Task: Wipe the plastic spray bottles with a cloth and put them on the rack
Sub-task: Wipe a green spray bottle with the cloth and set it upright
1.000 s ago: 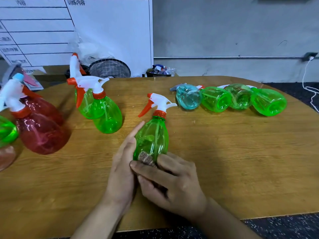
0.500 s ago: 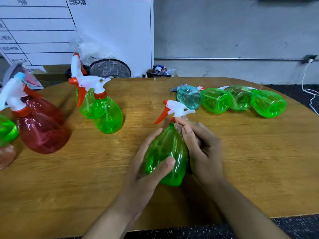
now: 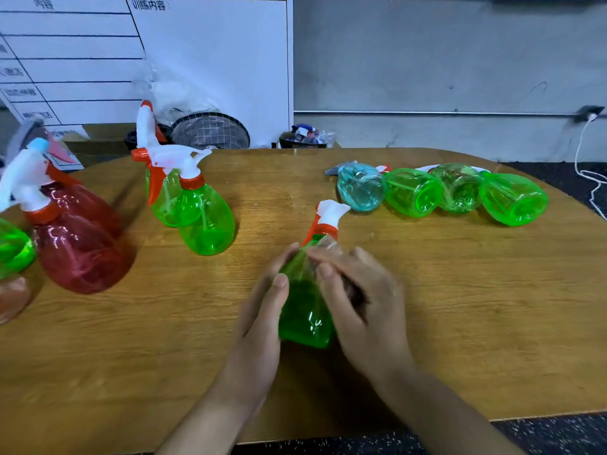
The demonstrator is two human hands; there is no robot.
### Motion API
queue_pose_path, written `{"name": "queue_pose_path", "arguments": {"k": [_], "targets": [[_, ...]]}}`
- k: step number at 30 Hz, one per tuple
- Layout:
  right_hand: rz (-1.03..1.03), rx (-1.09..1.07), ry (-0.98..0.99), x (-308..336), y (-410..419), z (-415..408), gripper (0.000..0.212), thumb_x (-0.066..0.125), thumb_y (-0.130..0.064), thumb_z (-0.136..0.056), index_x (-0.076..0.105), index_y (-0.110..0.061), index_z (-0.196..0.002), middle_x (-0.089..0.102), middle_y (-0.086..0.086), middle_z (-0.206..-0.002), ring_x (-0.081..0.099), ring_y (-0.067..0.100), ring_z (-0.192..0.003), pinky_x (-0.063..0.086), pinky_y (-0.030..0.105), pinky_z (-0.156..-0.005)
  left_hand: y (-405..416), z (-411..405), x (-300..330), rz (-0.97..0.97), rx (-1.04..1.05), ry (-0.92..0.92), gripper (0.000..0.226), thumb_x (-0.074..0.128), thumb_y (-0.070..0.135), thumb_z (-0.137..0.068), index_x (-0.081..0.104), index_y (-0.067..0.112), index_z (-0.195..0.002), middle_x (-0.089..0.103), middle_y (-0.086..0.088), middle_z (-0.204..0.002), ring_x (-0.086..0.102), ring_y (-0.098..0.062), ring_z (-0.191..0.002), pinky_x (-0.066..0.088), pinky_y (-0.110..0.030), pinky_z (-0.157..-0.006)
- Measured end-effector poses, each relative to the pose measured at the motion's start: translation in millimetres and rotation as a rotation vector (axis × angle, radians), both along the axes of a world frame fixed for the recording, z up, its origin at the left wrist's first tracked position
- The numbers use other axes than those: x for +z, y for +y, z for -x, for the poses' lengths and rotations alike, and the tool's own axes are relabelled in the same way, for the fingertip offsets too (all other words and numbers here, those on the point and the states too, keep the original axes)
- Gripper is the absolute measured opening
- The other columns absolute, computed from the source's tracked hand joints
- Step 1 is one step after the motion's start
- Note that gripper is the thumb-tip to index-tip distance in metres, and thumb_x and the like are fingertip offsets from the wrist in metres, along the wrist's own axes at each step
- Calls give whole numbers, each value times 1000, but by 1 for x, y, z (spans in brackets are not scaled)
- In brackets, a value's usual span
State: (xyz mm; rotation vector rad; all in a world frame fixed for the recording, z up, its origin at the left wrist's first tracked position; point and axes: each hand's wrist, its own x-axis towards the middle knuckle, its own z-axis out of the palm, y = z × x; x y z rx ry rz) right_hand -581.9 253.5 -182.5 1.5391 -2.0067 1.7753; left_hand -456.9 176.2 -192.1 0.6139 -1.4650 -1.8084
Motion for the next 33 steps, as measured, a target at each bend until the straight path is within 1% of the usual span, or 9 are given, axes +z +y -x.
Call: {"name": "queue_pose_path", "arguments": {"k": [2,5,7,11,16,21,25,29,33], "targets": [[28,78,202,-3,3,-14,24,64,-26,-101,80,-19,-117,61,-9,-88,56,5,-72,45,18,-65,-4,-3,2,40,31,-1,37,45,30,-111,65,29,-141,69,7,-142,60,-12,-137,45,-43,-120],[98,101,437,-9,4,-24,18,73,-23,-96,83,-20,-111,64,2,-82,59,17,-70,52,28,-65,-6,-4,8,-8,-13,25,39,34,23,-114,61,24,-143,77,4,-128,72,-11,-118,58,-21,-92],[118,102,461,-7,4,-18,19,72,-25,-98,82,-20,-113,64,3,-82,59,15,-71,52,27,-65,-8,-3,7,-4,-5,32,36,40,29,-114,64,27,-141,75,2,-131,71,-14,-122,57,-23,-94],[83,3,178,0,3,13,30,55,-34,-107,76,-20,-122,54,-8,-83,48,2,-69,37,14,-64,-2,1,5,69,6,7,38,53,39,-101,71,35,-135,67,0,-144,59,-22,-139,42,-55,-119],[49,-79,-21,-1,0,28,30,55,-26,-103,77,-16,-121,55,-1,-74,48,8,-65,35,15,-60,5,5,0,111,-31,-14,37,53,40,-102,71,38,-134,67,7,-144,59,-16,-139,43,-54,-119],[63,98,262,-8,5,-14,25,65,-23,-101,79,-16,-121,66,-3,-92,61,8,-77,50,20,-69,-8,-1,2,-1,25,28,40,49,41,-104,67,31,-139,69,3,-142,61,-18,-137,46,-44,-116],[88,81,491,-14,2,-23,21,74,-26,-97,81,-23,-116,64,1,-82,60,17,-71,54,30,-63,-11,-4,8,-71,-10,93,42,49,41,-108,61,27,-145,71,-7,-138,67,-27,-129,56,-38,-107],[93,27,277,-4,2,2,27,60,-30,-104,78,-18,-119,56,-4,-83,48,-3,-72,37,11,-69,-4,0,5,64,30,31,37,51,36,-103,72,34,-133,68,0,-143,59,-22,-139,41,-54,-120],[73,-63,-44,-2,0,26,29,55,-28,-104,77,-18,-119,57,1,-73,50,9,-65,36,17,-67,7,3,3,176,-25,1,30,55,26,-107,71,21,-132,72,15,-133,63,-4,-130,50,-17,-103]]}}
